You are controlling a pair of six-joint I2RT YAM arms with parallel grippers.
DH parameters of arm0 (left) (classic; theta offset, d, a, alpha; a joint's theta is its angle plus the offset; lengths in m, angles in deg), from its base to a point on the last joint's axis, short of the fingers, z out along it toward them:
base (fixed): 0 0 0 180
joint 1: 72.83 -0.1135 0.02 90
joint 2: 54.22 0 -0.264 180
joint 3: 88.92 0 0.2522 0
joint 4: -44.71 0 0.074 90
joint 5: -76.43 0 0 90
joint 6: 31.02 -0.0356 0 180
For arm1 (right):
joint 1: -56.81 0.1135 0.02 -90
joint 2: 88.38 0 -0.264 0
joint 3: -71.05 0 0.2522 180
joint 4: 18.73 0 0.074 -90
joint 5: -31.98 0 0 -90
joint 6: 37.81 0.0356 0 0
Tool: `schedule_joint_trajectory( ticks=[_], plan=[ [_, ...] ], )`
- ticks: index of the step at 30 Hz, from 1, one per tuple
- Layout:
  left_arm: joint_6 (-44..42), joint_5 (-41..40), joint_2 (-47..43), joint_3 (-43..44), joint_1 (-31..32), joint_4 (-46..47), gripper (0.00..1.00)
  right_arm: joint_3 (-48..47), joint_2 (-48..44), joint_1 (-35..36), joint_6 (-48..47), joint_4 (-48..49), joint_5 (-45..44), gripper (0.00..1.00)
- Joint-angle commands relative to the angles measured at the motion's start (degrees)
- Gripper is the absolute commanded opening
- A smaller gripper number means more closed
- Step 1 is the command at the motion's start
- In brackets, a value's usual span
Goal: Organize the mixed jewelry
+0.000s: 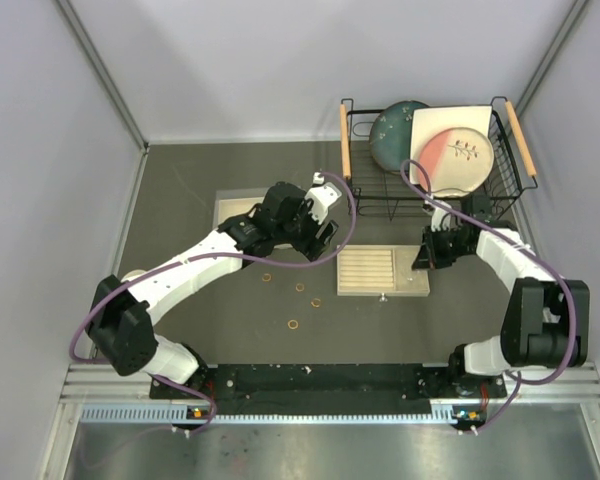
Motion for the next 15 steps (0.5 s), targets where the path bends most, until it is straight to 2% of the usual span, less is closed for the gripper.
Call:
schedule_joint_trajectory(
  ticks=[1,15],
  plan=[
    [-0.1,0.9,-0.9,-0.1,-0.2,2.0,0.74,-3.0,1.8,-0.4,1.0,2.5,0.4,0.0],
    [0.2,1.6,0.2,-0.1,-0.3,2.7,0.74,-3.8,5.7,-0.4,3.3,5.2,2.9,0.0]
  ],
)
